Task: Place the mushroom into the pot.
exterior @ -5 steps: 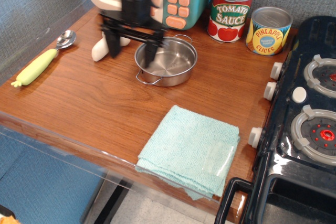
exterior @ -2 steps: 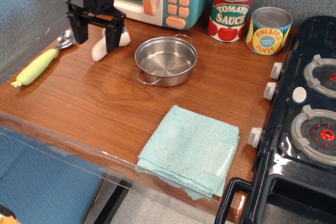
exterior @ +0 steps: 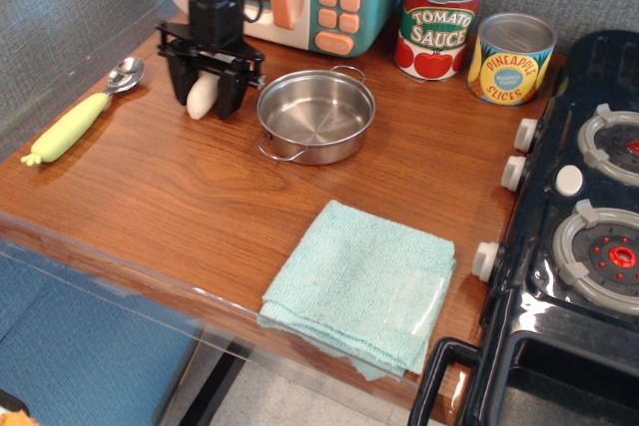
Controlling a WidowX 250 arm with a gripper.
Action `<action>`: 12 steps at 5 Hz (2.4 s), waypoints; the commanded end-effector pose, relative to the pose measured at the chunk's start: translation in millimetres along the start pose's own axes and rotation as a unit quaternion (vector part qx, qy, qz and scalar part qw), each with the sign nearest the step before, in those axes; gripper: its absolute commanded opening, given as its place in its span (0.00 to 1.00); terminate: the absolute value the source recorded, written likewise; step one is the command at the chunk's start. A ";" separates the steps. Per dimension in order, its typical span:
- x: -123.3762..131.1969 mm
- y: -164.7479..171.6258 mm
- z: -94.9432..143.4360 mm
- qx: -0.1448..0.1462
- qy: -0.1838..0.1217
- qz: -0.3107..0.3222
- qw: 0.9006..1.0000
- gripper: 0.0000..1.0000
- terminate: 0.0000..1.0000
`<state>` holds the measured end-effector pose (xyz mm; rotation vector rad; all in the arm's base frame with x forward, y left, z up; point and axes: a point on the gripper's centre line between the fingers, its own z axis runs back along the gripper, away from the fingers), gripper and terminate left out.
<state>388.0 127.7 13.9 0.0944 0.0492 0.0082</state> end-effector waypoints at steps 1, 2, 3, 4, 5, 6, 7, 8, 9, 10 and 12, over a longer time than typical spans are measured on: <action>-11.8 10.3 64.5 0.012 -0.080 0.026 0.996 0.00 0.00; -28.5 -7.1 90.0 0.002 -0.107 0.033 0.994 0.00 0.00; -30.6 -40.7 97.2 -0.021 -0.108 0.008 0.994 0.00 0.00; -23.0 -64.8 92.7 -0.031 -0.110 -0.019 0.993 0.00 0.00; -14.6 -83.8 83.2 -0.029 -0.095 -0.041 0.994 0.00 0.00; -11.6 -89.5 79.0 -0.026 -0.087 -0.048 0.995 1.00 0.00; -10.3 -87.9 80.6 -0.028 -0.092 -0.046 0.994 1.00 0.00; -12.4 -85.0 85.0 -0.031 -0.096 -0.041 0.994 1.00 0.00; -16.8 -83.5 88.8 -0.035 -0.098 -0.039 0.994 1.00 0.00; -18.5 -81.5 87.3 -0.036 -0.086 -0.030 0.995 1.00 0.00; -18.5 -81.5 87.3 -0.036 -0.086 -0.030 0.995 1.00 1.00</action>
